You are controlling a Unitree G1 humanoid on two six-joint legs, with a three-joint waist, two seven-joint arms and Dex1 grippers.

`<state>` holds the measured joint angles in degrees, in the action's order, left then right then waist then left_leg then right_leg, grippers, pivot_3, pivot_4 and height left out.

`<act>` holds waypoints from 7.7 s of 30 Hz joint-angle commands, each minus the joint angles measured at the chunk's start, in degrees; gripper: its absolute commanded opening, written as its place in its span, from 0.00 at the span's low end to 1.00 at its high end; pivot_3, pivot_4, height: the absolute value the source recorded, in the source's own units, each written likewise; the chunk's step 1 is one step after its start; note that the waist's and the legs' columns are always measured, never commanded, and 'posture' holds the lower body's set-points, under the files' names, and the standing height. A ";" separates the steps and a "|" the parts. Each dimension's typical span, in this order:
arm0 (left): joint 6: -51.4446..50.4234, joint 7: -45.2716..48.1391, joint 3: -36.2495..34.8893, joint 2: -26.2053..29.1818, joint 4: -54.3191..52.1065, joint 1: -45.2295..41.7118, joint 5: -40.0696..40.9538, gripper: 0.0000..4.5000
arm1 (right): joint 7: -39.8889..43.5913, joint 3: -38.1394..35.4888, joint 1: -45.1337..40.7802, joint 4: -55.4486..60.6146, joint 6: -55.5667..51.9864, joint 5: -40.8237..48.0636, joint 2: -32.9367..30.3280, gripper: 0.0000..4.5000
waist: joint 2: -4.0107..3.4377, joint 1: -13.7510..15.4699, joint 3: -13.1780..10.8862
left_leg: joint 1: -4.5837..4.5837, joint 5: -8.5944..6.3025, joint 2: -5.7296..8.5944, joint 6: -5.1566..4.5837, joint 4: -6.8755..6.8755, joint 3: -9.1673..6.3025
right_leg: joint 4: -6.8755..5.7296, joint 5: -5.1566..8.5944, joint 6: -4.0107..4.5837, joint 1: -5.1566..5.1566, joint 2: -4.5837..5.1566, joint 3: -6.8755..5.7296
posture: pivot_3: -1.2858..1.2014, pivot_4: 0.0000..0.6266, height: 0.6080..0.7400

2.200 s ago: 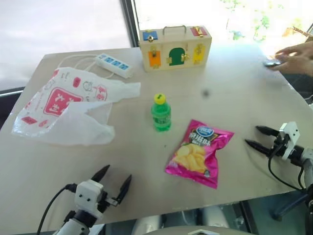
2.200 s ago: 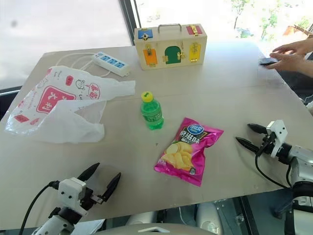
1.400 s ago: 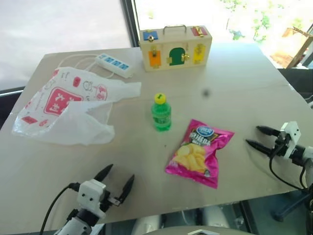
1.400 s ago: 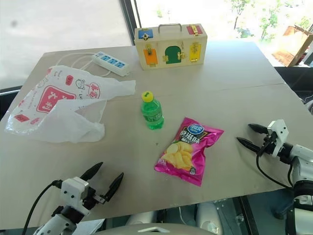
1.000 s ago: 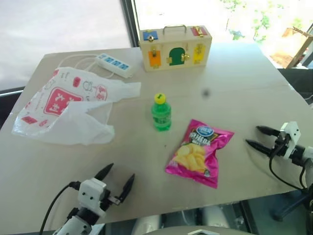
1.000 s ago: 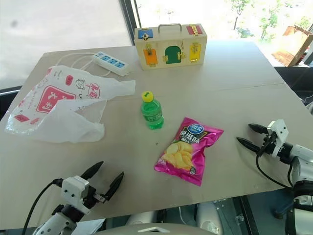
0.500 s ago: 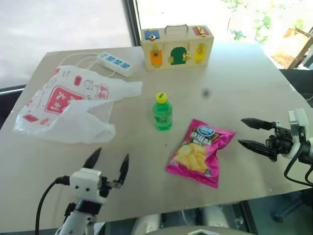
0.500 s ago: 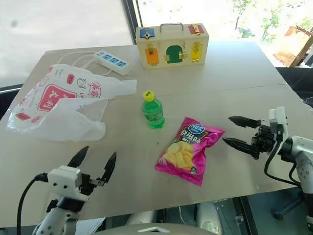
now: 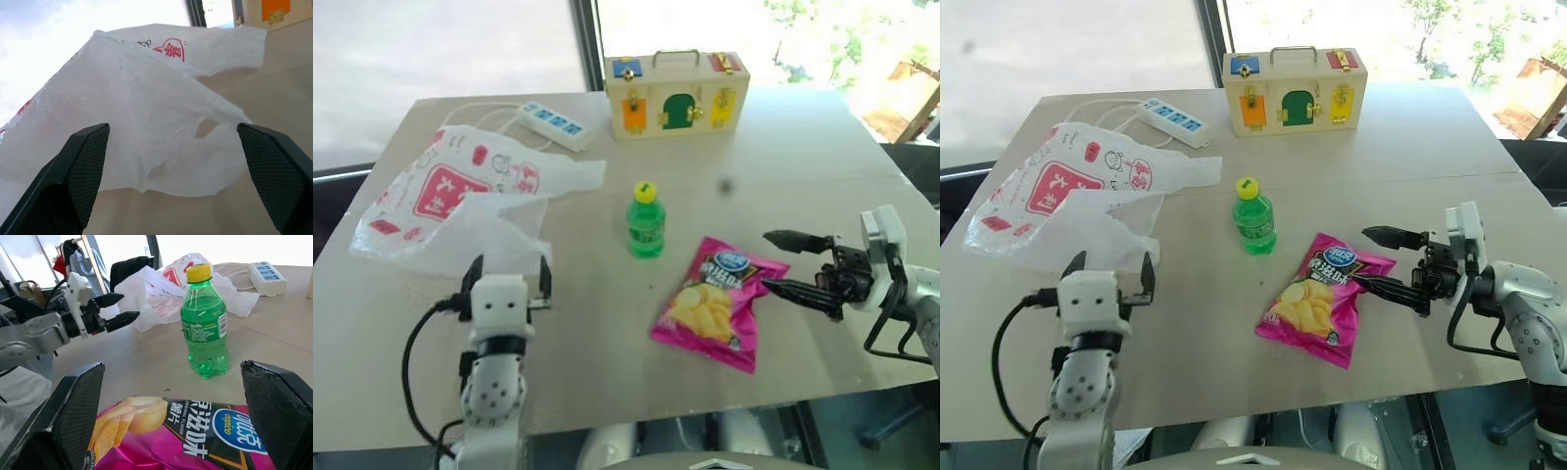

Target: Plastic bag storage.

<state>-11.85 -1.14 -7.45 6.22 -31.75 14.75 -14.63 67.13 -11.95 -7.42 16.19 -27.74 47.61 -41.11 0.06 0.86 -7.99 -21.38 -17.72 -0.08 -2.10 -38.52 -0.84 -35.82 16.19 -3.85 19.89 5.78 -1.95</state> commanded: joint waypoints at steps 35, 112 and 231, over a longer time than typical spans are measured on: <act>3.77 2.04 2.48 -4.41 17.07 -13.06 11.39 0.98 | -1.22 -1.55 -0.37 -0.47 2.36 -1.78 0.84 1.00 | 0.13 -0.03 -0.07 | -0.37 0.04 0.07 0.05 -0.26 -0.26 | -0.15 -0.06 -0.10 0.37 0.01 -0.05 | 0.52 0.24 1.00; -3.99 43.20 -2.24 14.85 -0.88 0.05 64.52 0.01 | -15.66 35.05 -51.13 -24.56 -14.84 -31.53 24.69 1.00 | 0.13 -1.96 -0.10 | -0.45 0.21 2.35 0.37 -0.03 -3.51 | -1.00 -0.10 -0.15 1.84 -0.10 1.77 | 0.52 0.24 1.00; -4.01 43.81 -2.04 7.63 8.77 -21.01 65.18 0.00 | -47.14 -16.03 -16.58 -5.33 -64.53 6.58 35.61 0.83 | 0.34 -1.74 0.05 | -0.32 0.36 4.03 0.57 0.05 -6.06 | -1.03 -0.53 -0.86 2.23 0.12 2.42 | 0.52 0.24 1.00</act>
<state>-16.00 42.66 -9.03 13.36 -19.82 -6.51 49.71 20.42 -26.52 -23.52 8.81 -91.70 52.29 -5.63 0.40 -0.87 -7.94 -21.70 -17.36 3.95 -1.53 -38.46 -6.90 -36.85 15.66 -4.70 22.14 5.90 0.49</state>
